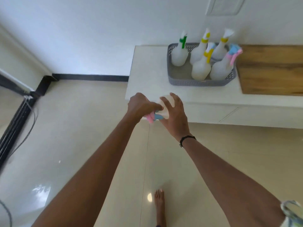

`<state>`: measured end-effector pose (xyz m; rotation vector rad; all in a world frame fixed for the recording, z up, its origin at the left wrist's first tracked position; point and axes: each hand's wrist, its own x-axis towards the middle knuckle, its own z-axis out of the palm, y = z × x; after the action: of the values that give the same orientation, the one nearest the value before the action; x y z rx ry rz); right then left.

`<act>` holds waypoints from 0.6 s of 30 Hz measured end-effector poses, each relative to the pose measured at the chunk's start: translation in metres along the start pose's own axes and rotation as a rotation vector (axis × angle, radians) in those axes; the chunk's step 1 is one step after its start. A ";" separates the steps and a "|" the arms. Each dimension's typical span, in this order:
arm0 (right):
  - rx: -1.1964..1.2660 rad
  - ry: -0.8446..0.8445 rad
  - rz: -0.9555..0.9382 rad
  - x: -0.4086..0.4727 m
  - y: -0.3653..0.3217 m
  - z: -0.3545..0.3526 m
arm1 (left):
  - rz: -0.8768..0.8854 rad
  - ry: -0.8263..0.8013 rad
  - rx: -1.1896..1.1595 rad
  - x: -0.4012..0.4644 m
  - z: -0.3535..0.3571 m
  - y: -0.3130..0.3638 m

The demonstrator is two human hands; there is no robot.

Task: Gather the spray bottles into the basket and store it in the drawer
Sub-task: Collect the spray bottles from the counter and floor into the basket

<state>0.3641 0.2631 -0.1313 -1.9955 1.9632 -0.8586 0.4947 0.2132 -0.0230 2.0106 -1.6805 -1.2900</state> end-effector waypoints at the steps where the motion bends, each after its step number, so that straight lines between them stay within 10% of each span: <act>1: 0.000 0.021 0.013 0.015 0.003 -0.006 | 0.010 -0.024 -0.008 0.011 -0.003 0.012; 11: 0.138 0.228 0.186 0.125 0.049 -0.038 | 0.165 -0.191 -0.513 0.071 0.013 0.097; 18: 0.358 0.225 0.321 0.189 0.078 -0.028 | 0.313 -0.184 -0.374 0.137 0.046 0.107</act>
<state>0.2720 0.0806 -0.1029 -1.3932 1.9936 -1.2834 0.3831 0.0746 -0.0452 1.3949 -1.5997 -1.5671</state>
